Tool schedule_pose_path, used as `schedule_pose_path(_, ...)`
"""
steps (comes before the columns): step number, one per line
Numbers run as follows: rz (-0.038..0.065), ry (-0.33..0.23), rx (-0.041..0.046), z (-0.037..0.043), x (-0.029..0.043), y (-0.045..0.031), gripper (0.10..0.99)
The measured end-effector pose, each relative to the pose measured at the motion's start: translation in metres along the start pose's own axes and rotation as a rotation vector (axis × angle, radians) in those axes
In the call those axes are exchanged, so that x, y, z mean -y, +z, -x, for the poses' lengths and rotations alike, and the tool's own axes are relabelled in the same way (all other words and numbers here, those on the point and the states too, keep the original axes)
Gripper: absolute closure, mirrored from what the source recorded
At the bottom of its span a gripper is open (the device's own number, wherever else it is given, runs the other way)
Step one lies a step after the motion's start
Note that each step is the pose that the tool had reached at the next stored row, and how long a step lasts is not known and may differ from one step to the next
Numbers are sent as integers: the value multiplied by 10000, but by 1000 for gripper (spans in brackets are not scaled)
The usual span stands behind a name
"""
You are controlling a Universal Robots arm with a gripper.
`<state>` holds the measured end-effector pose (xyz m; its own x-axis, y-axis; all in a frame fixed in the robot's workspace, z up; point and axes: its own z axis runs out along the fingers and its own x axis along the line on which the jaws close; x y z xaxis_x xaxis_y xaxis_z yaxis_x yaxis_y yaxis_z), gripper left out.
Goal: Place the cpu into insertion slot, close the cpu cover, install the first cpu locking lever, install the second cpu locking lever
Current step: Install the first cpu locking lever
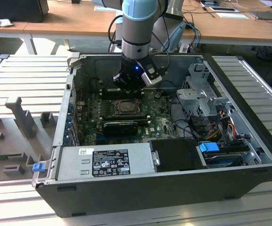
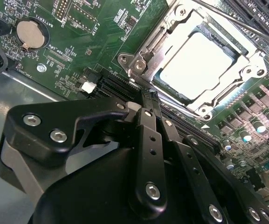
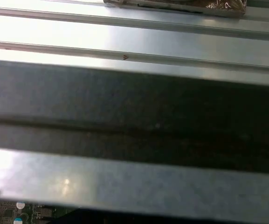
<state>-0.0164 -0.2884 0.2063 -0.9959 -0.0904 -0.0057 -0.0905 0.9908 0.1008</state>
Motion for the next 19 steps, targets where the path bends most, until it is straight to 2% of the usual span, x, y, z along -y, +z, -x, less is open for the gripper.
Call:
schedule_pose_path(12, -2, 0, -1, -2, 19, -2, 980)
schedule_pose_path(19, -36, 0, -4, -2, 21, 14, 980)
